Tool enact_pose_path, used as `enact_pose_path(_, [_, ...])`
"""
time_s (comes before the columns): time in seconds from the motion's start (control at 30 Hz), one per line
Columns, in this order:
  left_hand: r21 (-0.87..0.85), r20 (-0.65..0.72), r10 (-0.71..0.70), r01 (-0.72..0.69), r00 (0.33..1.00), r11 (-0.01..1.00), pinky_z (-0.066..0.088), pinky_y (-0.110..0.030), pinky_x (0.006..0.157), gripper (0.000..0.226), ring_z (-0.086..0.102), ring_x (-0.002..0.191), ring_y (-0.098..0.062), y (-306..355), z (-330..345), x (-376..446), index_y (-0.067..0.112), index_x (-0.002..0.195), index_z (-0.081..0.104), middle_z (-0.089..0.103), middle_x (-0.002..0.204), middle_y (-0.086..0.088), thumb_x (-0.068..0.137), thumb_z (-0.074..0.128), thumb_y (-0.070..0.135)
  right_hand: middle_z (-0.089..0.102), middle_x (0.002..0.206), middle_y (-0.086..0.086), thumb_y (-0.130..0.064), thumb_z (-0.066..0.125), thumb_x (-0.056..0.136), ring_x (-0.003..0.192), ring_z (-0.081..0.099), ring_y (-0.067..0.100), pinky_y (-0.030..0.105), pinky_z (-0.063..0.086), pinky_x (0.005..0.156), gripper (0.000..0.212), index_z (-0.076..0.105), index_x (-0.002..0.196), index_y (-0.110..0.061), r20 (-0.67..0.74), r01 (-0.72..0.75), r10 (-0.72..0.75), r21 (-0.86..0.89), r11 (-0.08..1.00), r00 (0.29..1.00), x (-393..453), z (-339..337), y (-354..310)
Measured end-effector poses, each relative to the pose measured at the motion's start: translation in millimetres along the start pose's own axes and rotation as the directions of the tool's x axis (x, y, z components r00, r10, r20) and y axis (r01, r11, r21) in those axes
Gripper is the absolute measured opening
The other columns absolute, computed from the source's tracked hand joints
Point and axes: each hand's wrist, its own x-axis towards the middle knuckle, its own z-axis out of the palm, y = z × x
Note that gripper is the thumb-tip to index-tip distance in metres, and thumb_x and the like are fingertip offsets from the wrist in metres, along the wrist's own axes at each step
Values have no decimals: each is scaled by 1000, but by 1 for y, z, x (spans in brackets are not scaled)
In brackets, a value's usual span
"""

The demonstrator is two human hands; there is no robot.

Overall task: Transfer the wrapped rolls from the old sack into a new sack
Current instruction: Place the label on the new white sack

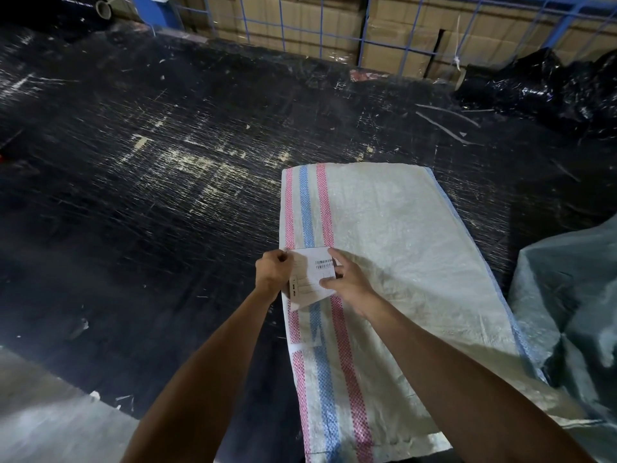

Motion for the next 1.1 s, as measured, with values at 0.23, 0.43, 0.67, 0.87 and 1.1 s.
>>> enact_pose_path(0.23, [173,16,-39,35,999,984,59,-32,57,32,69,74,-23,2,-2,9,9,96,72,69,90,-9,95,58,37,64,126,4,4,74,79,110,62,16,28,54,86,87,36,151,-27,3,-35,35,-57,998,999,2,1,-3])
enact_pose_path(0.43, [340,-14,-106,105,994,935,55,-36,64,43,67,87,-26,8,-5,6,12,105,65,64,98,-7,92,55,52,67,120,1,5,73,80,102,64,12,19,51,72,88,34,152,-25,0,-42,42,-70,997,999,4,2,-2])
enact_pose_path(0.67, [314,185,732,-745,656,588,57,-44,61,16,60,77,-27,0,11,-10,4,100,62,59,97,-10,86,55,-1,52,140,-5,3,74,79,119,56,16,23,50,83,84,41,148,-30,-45,17,-23,-141,990,999,4,4,-3])
enact_pose_path(0.87, [273,256,730,-772,634,574,45,-46,106,46,48,131,-32,-27,22,-7,9,137,56,51,143,-15,98,41,30,60,133,8,1,76,79,115,62,20,33,54,95,79,43,145,-27,-77,-6,-1,-94,996,997,4,1,4])
enact_pose_path(1.1, [501,421,493,-648,761,574,-10,-38,123,61,-20,149,-9,-30,25,-20,28,158,-6,-14,164,8,104,12,51,61,133,4,-3,81,76,119,58,16,22,50,94,74,49,141,-17,-91,107,-133,-248,963,987,-11,2,4])
